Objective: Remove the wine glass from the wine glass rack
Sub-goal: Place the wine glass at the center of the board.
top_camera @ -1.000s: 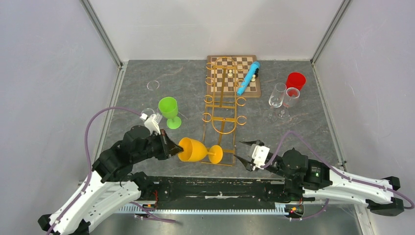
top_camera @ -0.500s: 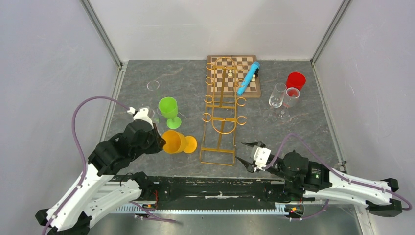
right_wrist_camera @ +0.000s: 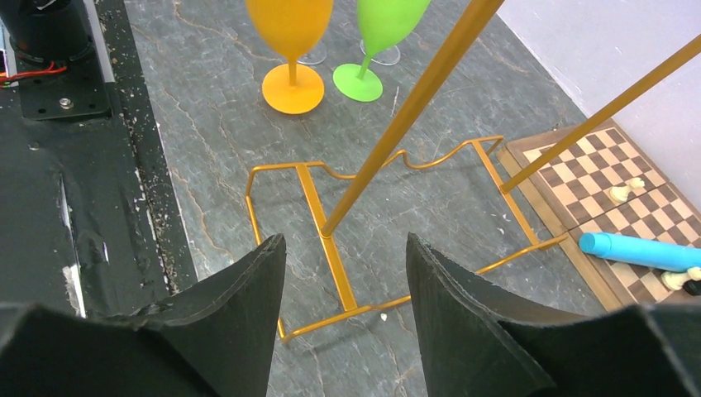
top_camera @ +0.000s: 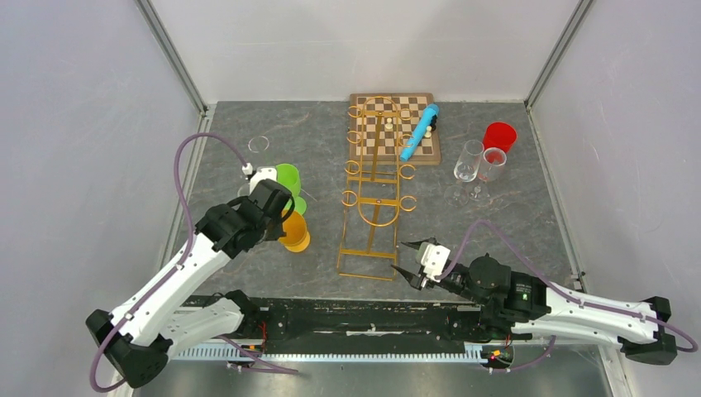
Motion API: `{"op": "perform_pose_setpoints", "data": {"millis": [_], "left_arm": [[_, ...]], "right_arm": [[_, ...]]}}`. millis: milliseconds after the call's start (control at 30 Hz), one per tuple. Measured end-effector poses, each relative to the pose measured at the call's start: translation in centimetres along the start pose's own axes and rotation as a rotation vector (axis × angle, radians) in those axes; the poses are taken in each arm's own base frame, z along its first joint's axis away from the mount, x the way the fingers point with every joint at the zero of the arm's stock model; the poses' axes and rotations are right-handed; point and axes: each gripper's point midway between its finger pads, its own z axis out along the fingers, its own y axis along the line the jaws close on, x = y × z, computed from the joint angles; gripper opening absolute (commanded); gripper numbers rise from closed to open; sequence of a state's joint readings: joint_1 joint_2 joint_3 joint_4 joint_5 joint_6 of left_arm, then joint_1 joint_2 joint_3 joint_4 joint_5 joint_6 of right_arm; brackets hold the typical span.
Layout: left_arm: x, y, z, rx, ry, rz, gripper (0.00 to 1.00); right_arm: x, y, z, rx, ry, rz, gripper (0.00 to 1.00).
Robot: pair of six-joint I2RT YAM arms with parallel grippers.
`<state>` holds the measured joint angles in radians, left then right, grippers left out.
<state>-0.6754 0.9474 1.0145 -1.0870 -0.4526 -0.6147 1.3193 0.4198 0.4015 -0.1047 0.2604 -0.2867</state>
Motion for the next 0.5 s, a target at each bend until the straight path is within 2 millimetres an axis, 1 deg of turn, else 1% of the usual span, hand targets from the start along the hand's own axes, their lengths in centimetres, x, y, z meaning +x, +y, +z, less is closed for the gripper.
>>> {"op": "perform_pose_setpoints", "data": {"millis": [133,267,500], "left_arm": [[-0.8,0.8,0.9,-0.034,0.001,-0.017,0.02],[-1.7,1.8,1.7,-0.060,-0.002,-0.049,0.02],[-2.3,2.2,3.0,-0.058,0.023,-0.066,0.02]], "right_arm": [[0.0,0.2,0.4,0.002,-0.009,0.026,0.57],[0.5,0.8,0.8,-0.012,-0.008,0.040,0.57],[0.9,1.5,1.5,-0.030,0.004,0.064,0.58]]}}
